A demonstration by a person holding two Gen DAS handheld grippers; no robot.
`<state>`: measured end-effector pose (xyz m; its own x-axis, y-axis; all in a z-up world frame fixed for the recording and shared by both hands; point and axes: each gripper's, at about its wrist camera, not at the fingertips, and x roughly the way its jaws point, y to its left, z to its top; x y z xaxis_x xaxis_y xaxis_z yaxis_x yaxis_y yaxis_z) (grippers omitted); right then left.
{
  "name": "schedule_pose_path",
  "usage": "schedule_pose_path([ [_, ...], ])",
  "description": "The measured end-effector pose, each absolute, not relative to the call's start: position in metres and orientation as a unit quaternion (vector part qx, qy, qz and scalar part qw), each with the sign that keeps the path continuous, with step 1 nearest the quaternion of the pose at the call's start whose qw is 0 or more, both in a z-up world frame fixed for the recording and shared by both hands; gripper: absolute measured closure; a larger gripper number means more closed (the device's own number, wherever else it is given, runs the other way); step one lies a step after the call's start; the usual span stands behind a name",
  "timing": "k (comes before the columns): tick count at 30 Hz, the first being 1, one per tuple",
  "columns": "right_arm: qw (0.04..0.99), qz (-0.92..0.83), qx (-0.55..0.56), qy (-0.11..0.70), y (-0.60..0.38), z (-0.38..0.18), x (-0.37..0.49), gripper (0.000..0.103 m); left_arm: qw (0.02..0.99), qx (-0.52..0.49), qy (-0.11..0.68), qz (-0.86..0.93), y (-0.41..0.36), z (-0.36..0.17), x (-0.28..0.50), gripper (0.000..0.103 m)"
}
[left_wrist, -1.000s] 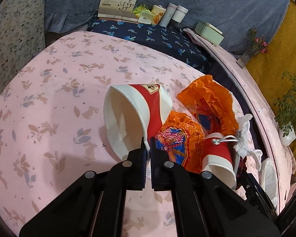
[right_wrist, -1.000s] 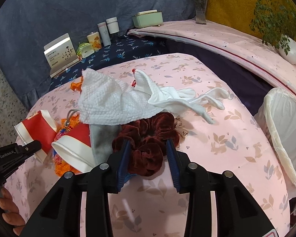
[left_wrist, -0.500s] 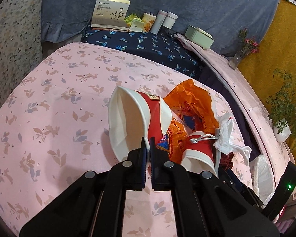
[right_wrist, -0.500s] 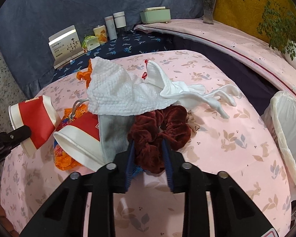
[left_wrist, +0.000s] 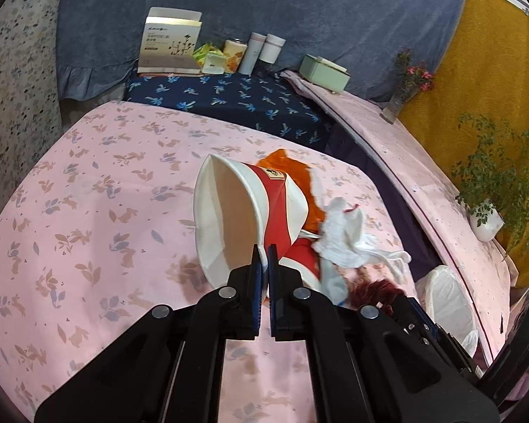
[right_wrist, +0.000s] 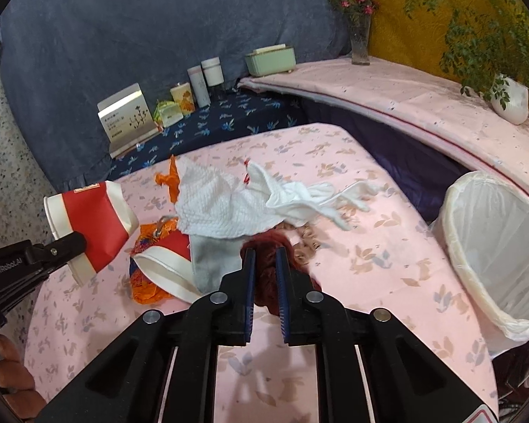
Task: Collect trash
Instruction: 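Grasp the red-and-white paper cup with the left tool, then carry the paper cup over the bin and open the left tool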
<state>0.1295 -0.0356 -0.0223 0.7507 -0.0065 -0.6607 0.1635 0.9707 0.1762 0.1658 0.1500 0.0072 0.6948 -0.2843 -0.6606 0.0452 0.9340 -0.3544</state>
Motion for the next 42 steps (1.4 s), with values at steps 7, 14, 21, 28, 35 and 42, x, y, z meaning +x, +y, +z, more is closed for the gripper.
schedule_pose_path([
  [7, 0.933, -0.066, 0.129, 0.330, -0.068, -0.008, 0.104, 0.100, 0.910, -0.131, 0.373, -0.126, 0.106, 0.023, 0.147, 0.101],
  [14, 0.935, -0.095, 0.145, 0.309, -0.108, 0.006, 0.078, 0.100, 0.908, -0.098, 0.372, -0.166, 0.054, 0.029, 0.130, 0.101],
  [21, 0.932, -0.136, 0.164, 0.293, -0.158, 0.010, 0.056, 0.100, 0.898, -0.067, 0.377, -0.217, -0.002, 0.028, 0.120, 0.100],
  [28, 0.926, -0.171, 0.171, 0.289, -0.201, 0.007, 0.042, 0.100, 0.888, -0.039, 0.378, -0.260, -0.052, 0.027, 0.115, 0.100],
  [35, 0.921, -0.197, 0.179, 0.283, -0.239, 0.004, 0.033, 0.100, 0.878, -0.016, 0.378, -0.293, -0.095, 0.025, 0.111, 0.100],
  [42, 0.915, -0.219, 0.188, 0.280, -0.271, 0.001, 0.028, 0.100, 0.866, 0.005, 0.384, -0.321, -0.136, 0.020, 0.110, 0.100],
])
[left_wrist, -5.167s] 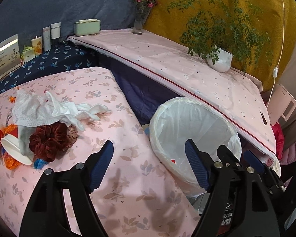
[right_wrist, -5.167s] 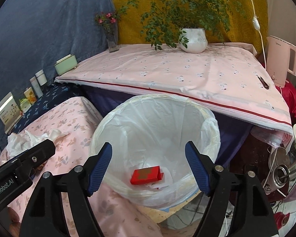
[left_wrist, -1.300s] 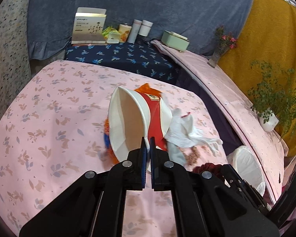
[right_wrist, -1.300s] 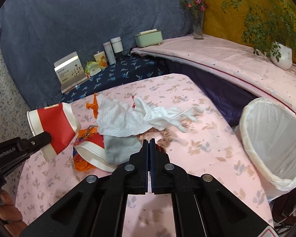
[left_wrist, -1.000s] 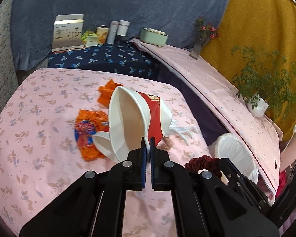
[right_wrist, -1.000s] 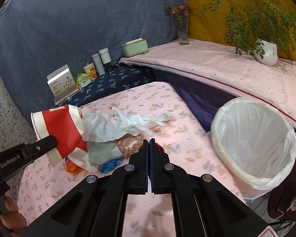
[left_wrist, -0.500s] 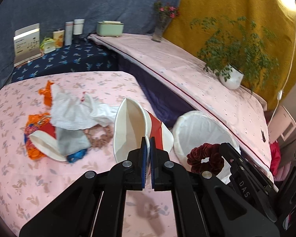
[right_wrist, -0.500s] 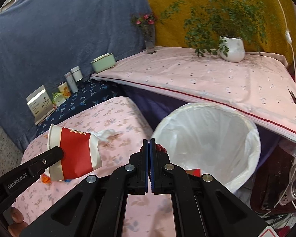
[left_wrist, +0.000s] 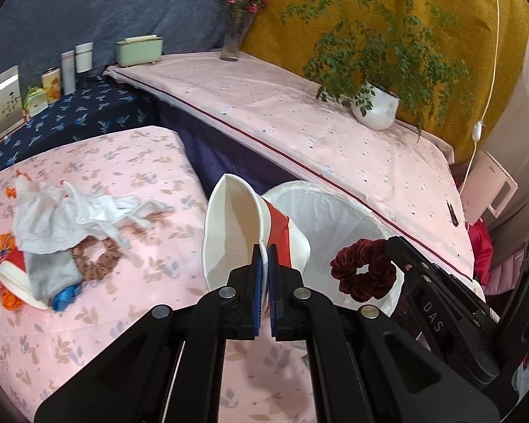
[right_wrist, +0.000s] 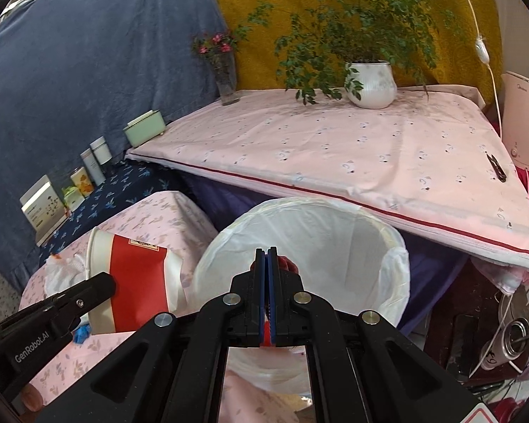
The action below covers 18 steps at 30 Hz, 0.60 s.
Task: Collect trash
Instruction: 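Carry the paper cup over the bin and open the left tool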
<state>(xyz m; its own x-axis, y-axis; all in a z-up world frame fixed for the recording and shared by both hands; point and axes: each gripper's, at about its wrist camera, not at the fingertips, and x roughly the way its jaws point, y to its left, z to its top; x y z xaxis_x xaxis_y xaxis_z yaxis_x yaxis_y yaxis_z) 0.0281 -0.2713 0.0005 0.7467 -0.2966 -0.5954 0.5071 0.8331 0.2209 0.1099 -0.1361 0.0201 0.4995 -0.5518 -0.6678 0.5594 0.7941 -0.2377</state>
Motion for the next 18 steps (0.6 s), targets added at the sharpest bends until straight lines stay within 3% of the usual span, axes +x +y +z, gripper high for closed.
schedule_pose_path([
  [3, 0.912, -0.225, 0.195, 0.283, -0.281, -0.004, 0.027, 0.100, 0.857, 0.008, 0.393, -0.334, -0.152, 0.016, 0.110, 0.098],
  [5, 0.908, -0.231, 0.203, 0.284, -0.287, -0.007, 0.025, 0.096, 0.852, 0.006, 0.403, -0.335, -0.160, 0.012, 0.111, 0.074],
  [6, 0.907, -0.233, 0.206, 0.283, -0.290, -0.008, 0.024, 0.094, 0.851, 0.004, 0.403, -0.335, -0.162, 0.011, 0.111, 0.053],
  [7, 0.905, -0.234, 0.210, 0.285, -0.293, -0.009, 0.023, 0.088, 0.855, 0.004, 0.399, -0.331, -0.163, 0.010, 0.109, 0.047],
  [8, 0.904, -0.237, 0.213, 0.286, -0.295, -0.010, 0.022, 0.076, 0.858, 0.006, 0.395, -0.328, -0.164, 0.010, 0.108, 0.045],
  [10, 0.901, -0.246, 0.215, 0.284, -0.298, -0.012, 0.019, 0.063, 0.859, 0.017, 0.394, -0.327, -0.167, 0.007, 0.106, 0.045],
  [18, 0.900, -0.251, 0.214, 0.286, -0.300, -0.015, 0.014, 0.053, 0.860, 0.011, 0.405, -0.309, -0.159, 0.000, 0.112, 0.044],
])
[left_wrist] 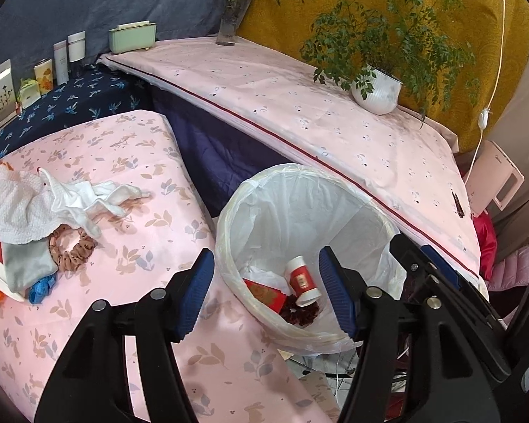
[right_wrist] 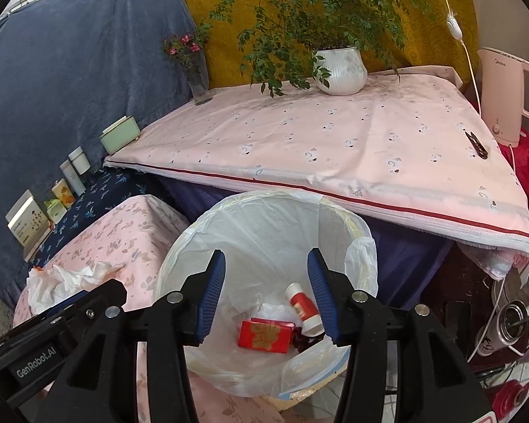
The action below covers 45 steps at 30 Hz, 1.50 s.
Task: Collect trash
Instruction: 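Carry the paper cup over the bin and open the left tool, then move both tools back toward the remaining trash on the table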
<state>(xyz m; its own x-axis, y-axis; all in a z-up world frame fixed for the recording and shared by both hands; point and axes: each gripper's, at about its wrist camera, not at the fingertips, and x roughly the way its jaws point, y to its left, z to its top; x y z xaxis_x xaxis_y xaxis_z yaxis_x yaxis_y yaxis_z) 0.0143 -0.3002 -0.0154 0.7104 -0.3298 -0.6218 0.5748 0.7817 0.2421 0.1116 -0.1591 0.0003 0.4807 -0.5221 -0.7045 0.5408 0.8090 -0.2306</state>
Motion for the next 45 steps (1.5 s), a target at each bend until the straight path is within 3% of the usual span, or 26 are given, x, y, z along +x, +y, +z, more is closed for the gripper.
schedule_pose_path([
  [10, 0.904, -0.256, 0.184, 0.289, -0.278, -0.013, 0.015, 0.033, 0.873, 0.005, 0.397, -0.284, -0.137, 0.003, 0.111, 0.040],
  [24, 0.909, -0.244, 0.146, 0.306, -0.238, -0.015, 0.021, 0.021, 0.889, -0.002, 0.392, -0.237, -0.088, -0.001, 0.111, 0.037],
  [45, 0.916, -0.193, 0.071, 0.345, -0.148, -0.030, 0.048, 0.017, 0.907, -0.034, 0.399, -0.130, 0.016, -0.022, 0.125, 0.022],
])
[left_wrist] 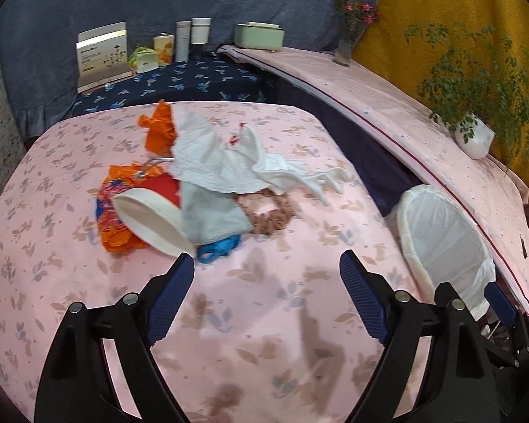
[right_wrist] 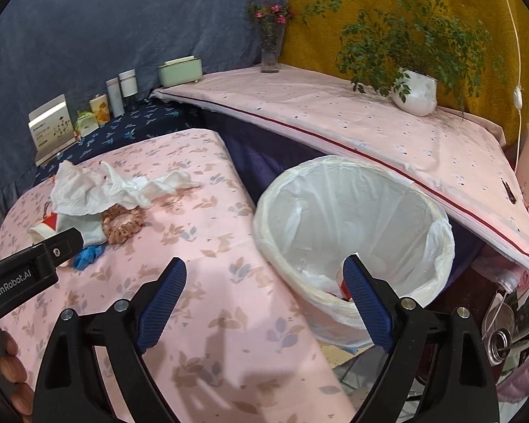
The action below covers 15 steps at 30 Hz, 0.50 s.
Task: Collect trash
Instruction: 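Move both tools back toward the remaining trash on the table, then grasp the orange snack wrapper with the left tool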
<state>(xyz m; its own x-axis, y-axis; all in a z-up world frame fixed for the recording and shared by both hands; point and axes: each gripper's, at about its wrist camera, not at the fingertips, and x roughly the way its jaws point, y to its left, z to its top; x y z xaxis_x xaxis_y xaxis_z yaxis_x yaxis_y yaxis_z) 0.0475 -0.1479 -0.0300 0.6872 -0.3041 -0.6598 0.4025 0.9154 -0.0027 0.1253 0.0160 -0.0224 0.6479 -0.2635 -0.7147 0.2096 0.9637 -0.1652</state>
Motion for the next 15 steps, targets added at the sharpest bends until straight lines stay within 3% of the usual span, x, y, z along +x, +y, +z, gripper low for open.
schedule_pose_path([
  [15, 0.919, -0.159, 0.050, 0.357, -0.093, -0.038, 0.072, 0.015, 0.904, -0.073, 0.416, -0.067, 0.094, -0.044, 0.143, 0.020],
])
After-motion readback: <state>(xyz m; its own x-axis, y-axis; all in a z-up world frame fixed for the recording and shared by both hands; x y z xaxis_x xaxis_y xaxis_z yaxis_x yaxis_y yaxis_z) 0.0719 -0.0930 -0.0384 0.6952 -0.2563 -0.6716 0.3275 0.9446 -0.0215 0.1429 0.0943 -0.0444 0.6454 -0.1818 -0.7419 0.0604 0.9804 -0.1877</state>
